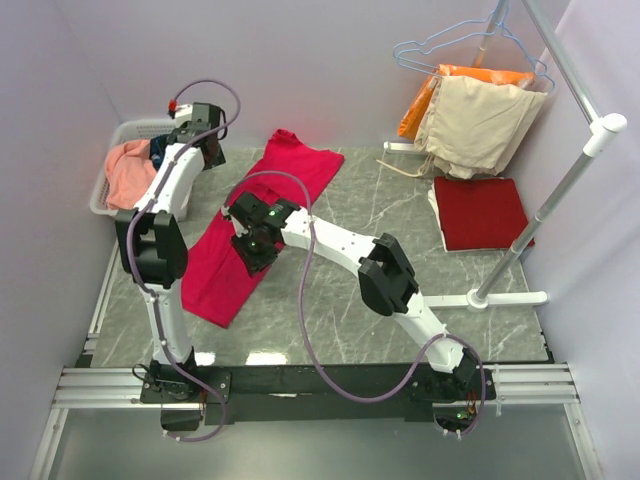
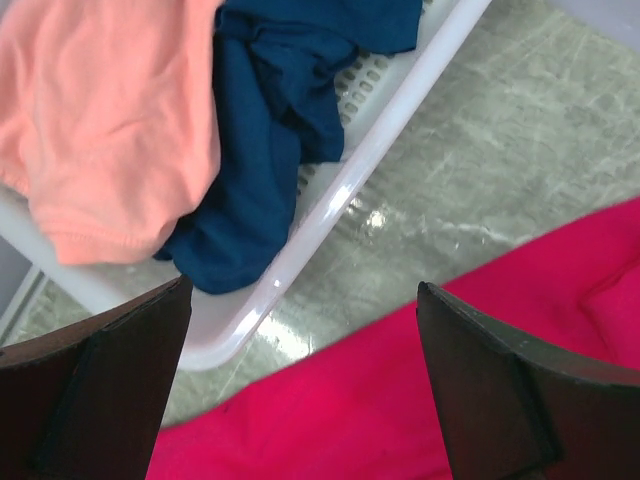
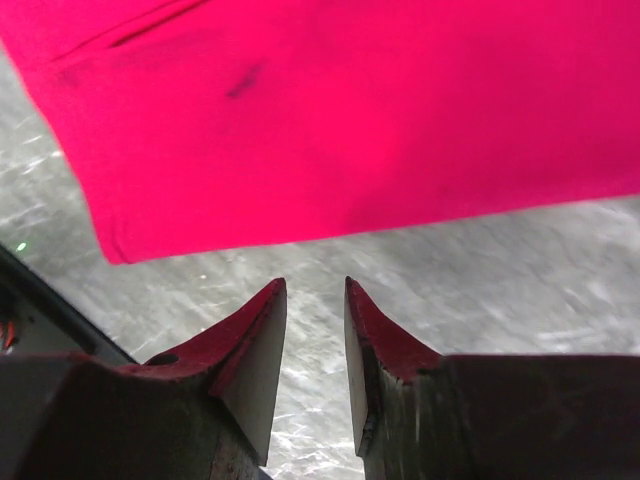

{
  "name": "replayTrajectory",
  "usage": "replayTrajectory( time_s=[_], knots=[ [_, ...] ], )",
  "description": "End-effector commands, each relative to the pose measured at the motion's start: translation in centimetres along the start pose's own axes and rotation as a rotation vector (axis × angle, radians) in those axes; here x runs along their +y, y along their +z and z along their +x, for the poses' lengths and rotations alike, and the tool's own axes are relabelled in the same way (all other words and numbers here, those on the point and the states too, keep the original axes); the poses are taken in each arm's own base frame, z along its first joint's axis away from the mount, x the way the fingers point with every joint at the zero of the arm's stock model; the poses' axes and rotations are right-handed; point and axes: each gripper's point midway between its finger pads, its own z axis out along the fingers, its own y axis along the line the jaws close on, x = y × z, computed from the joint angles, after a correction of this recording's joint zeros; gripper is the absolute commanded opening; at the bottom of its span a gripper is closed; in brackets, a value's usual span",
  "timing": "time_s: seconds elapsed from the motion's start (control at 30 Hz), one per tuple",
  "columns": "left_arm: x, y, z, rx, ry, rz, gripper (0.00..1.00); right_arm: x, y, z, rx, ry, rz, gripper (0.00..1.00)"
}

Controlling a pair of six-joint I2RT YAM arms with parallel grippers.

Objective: Fold and stack the t-shirts
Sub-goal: Fold the tshirt

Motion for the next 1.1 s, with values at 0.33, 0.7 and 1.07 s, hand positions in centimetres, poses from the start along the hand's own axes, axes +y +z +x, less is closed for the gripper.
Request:
replayTrajectory(
  time_s=[0.33,0.7,1.07],
  knots=[
    [3.2,-6.6,-5.2,-0.081,-0.215,0.14,0.99,1.2,6.3,-0.7,-0.083,-0.148,-0.049,0.38],
    [3.9,-6.8,-4.2,-0.075,-0.212,0.131,0.99,-4.6,8.7,5.8,0.104,-0.072,0.204,0.37],
    [1.9,-5.1,-3.8,-0.038,-0.183,0.16,0.99,-7.3,4.5,15.1,0.3,-0.007,0.31,0.34]
  ],
)
